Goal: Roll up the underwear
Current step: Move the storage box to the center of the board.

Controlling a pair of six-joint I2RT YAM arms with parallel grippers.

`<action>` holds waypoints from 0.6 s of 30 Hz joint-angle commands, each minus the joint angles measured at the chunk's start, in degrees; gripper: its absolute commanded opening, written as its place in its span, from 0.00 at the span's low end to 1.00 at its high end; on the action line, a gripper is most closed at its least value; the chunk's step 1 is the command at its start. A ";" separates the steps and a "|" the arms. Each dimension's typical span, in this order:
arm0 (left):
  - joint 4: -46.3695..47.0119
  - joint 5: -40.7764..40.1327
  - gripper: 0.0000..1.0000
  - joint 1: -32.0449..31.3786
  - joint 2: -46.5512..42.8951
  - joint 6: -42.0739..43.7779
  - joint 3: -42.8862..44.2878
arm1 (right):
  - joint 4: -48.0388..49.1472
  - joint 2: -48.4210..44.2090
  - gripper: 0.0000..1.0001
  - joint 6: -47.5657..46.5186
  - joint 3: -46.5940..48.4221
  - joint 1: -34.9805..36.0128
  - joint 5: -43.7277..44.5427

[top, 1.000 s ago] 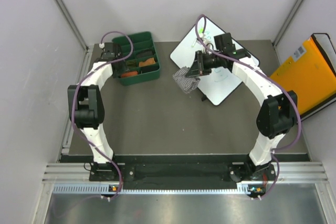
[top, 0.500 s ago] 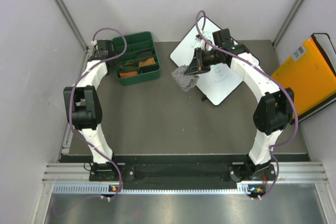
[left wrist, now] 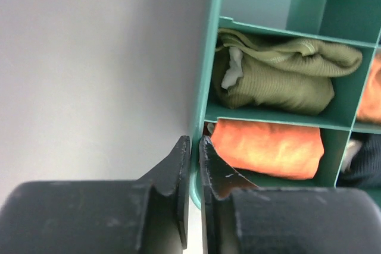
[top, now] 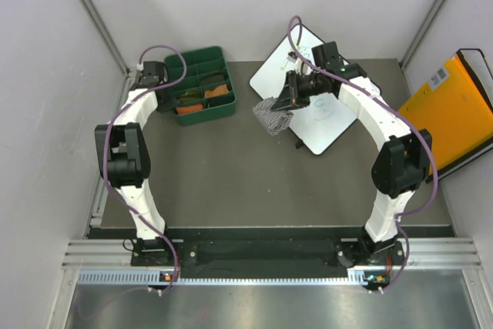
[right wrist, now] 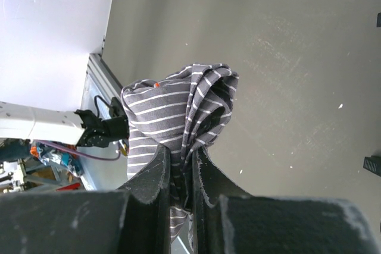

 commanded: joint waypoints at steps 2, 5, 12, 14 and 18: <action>-5.50 3.87 0.00 -0.42 1.14 0.59 -0.89 | -1.03 -1.85 0.00 -0.15 4.17 0.23 0.02; -5.24 4.93 0.00 -0.33 -0.70 2.00 -3.35 | -1.30 -1.85 0.00 -0.06 4.61 0.23 -0.07; -5.24 9.41 0.00 -0.42 -6.24 10.16 -11.00 | -0.68 -1.85 0.00 -0.33 4.35 0.23 -0.15; -5.15 10.98 0.00 -0.50 -8.70 12.10 -14.15 | -0.95 -2.02 0.00 -0.76 4.26 0.23 -0.07; -5.50 10.99 0.00 -0.50 -13.27 16.14 -19.00 | -0.86 -2.46 0.00 -1.29 3.56 0.14 0.20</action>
